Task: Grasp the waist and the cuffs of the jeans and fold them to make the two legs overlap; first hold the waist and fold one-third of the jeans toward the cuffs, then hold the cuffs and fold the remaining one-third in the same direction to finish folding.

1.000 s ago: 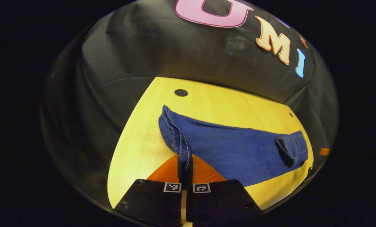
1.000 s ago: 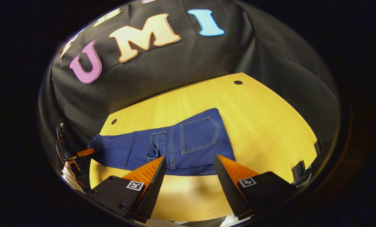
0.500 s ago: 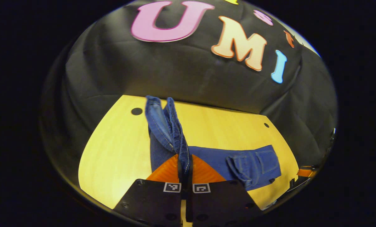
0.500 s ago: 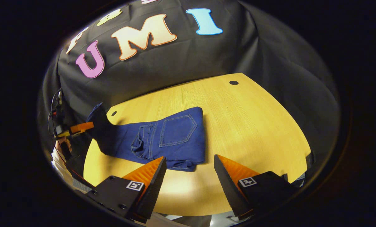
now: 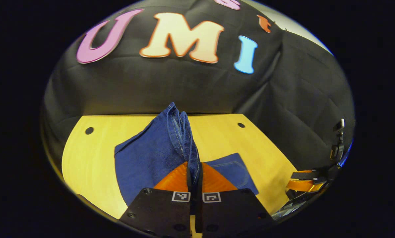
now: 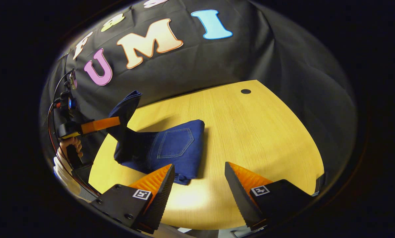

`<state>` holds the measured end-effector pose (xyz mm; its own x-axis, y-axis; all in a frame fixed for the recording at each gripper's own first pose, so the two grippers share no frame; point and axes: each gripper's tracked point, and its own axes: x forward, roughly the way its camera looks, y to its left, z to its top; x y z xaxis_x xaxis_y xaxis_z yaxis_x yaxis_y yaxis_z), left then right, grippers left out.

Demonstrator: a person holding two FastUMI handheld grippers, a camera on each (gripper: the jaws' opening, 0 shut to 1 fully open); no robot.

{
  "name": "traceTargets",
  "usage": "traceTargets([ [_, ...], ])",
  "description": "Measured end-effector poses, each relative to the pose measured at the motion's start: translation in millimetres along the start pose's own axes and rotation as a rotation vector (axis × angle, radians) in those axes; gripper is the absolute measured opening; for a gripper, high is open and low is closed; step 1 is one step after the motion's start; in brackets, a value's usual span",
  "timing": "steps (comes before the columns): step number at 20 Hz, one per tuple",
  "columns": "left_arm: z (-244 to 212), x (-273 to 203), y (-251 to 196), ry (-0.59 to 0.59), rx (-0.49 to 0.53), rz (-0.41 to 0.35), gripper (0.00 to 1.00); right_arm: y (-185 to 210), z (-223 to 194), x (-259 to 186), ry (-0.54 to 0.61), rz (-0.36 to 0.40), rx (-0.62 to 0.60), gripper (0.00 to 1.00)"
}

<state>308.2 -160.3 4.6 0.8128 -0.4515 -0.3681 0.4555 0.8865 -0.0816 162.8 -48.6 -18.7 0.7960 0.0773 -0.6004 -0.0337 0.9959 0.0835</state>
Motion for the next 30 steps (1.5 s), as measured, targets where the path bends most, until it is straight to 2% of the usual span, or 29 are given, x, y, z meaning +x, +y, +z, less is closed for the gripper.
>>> traceTargets([
  [4, -39.3, 25.7, -51.1, 0.08, 0.059, -0.048, 0.0, -15.3, 5.5, -2.2, -0.01, 0.004, 0.012, 0.94],
  [8, -93.4, 50.6, -67.0, 0.164, 0.091, -0.011, 0.0, -29.1, 6.1, -4.0, -0.012, -0.007, 0.019, 0.93],
  [12, -128.8, 65.9, -69.3, 0.244, 0.12, 0.023, 0.0, -35.5, 2.1, -7.1, -0.008, -0.008, 0.022, 0.93],
  [17, -135.9, 66.2, -71.5, 0.252, 0.179, 0.035, 0.03, -36.6, 4.3, -12.0, -0.026, -0.004, 0.041, 0.93],
  [19, -119.6, 53.2, -82.9, 0.205, 0.145, -0.006, 0.08, -34.0, 6.0, -12.2, -0.035, -0.001, 0.052, 0.93],
  [20, -112.3, 49.7, -90.5, 0.177, 0.115, -0.043, 0.26, -32.7, 7.5, -14.3, -0.043, 0.002, 0.058, 0.93],
  [21, -102.4, 38.1, -90.2, 0.141, 0.098, -0.047, 0.44, -29.6, 9.6, -15.1, -0.05, 0.006, 0.065, 0.93],
  [24, -78.8, 7.6, -61.5, 0.054, 0.102, 0.045, 0.98, -20.4, 9.5, -17.5, -0.07, 0.02, 0.07, 0.94],
  [27, -68.2, -24.7, -33.1, 0.003, 0.109, 0.139, 0.94, -6.5, 6.3, -19.3, -0.081, 0.046, 0.078, 0.93],
  [30, -68.4, -49.5, 1.0, -0.038, 0.063, 0.243, 0.94, 4.4, -5.2, -18.4, -0.064, 0.059, 0.076, 0.93],
])
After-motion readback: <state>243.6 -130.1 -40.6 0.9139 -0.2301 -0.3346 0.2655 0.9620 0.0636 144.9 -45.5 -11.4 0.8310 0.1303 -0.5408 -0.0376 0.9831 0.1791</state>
